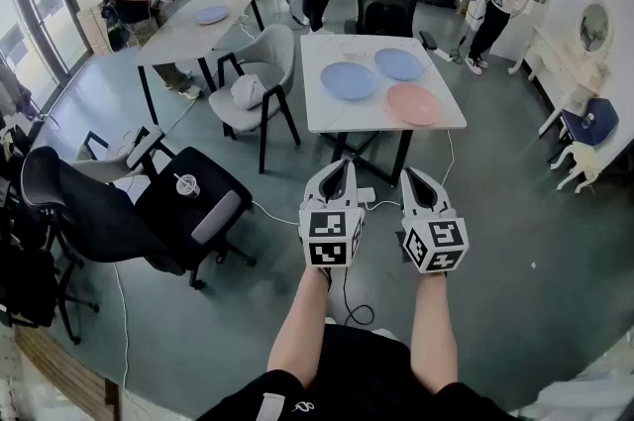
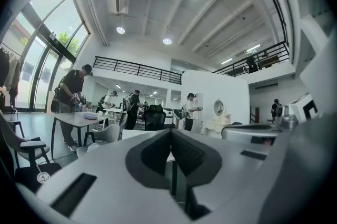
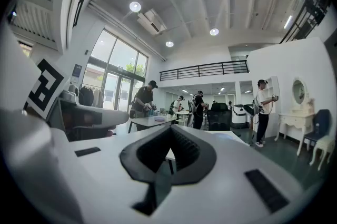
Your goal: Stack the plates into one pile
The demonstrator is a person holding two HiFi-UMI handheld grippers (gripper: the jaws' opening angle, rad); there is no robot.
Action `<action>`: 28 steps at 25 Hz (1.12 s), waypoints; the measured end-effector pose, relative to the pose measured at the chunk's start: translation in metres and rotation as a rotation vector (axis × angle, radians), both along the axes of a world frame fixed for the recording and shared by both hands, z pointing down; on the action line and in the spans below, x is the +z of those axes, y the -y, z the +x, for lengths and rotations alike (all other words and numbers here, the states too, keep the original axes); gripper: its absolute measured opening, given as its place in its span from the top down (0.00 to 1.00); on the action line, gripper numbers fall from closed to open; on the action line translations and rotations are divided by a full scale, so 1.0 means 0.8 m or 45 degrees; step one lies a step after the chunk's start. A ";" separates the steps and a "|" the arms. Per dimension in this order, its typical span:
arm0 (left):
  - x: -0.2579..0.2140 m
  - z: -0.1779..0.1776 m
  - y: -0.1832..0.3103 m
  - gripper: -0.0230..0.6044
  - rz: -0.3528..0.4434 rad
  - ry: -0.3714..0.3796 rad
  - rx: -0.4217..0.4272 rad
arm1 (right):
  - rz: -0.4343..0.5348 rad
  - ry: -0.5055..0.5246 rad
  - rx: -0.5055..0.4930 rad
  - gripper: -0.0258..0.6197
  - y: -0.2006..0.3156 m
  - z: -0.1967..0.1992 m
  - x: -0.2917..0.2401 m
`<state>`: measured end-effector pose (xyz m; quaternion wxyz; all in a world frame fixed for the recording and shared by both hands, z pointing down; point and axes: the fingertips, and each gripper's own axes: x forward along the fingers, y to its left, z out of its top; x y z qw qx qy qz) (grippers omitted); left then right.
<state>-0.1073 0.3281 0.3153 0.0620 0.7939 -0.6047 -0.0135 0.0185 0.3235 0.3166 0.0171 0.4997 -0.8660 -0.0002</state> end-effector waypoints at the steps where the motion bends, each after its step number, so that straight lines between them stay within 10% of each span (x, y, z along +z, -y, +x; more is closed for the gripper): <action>1: 0.002 -0.001 0.001 0.94 -0.005 -0.001 -0.003 | -0.002 -0.005 -0.001 0.95 0.001 0.000 0.002; 28: 0.058 -0.031 0.041 0.94 -0.137 -0.096 -0.022 | -0.128 0.044 0.261 0.95 0.039 0.044 0.039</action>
